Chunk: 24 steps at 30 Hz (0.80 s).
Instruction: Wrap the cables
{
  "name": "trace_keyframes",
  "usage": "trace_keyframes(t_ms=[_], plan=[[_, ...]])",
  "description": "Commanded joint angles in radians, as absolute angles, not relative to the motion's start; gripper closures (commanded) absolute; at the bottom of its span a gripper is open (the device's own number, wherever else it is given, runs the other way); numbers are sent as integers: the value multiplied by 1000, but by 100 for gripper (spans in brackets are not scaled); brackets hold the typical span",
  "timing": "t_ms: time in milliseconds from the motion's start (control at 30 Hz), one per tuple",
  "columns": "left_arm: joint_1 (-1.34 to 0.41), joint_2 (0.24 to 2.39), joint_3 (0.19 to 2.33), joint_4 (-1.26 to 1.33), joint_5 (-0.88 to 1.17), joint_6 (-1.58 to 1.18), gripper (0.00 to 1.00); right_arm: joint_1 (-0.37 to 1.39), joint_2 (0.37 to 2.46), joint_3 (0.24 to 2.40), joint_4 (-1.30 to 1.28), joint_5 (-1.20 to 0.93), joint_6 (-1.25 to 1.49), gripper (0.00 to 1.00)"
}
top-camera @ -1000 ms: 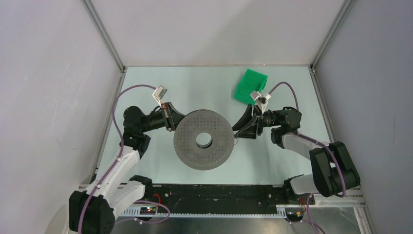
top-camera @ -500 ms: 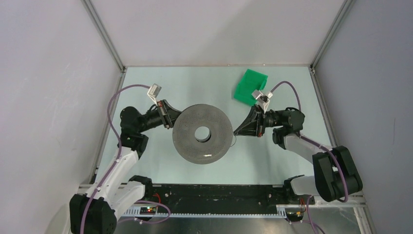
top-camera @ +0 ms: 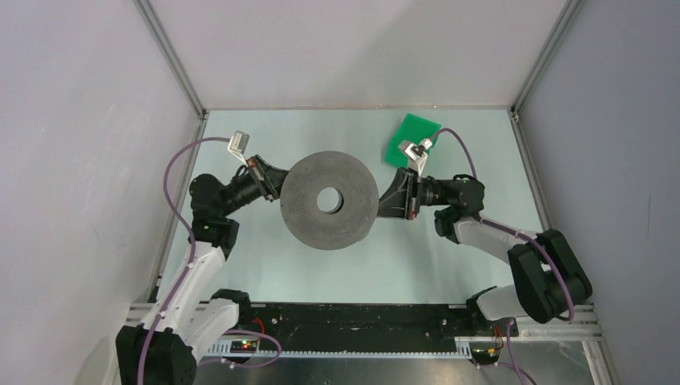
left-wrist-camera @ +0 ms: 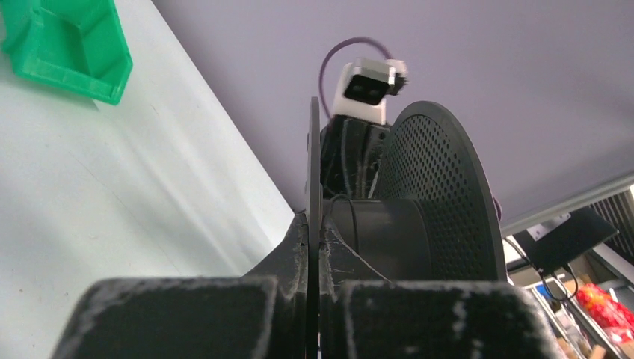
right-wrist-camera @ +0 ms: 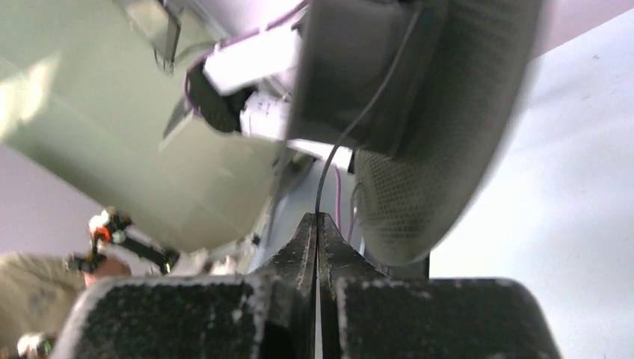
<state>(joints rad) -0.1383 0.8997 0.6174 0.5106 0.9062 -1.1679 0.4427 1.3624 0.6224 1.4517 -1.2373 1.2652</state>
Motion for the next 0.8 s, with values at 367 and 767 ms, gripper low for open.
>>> trace_keyframes(t_ms=[367,767], plan=[[-129,692,445,673,440,-1524,100,631,1533,622,1507,-457,1339,100],[-131,608,347,673,249,-1629,100,825,1540,565,1407,63,1123,100]])
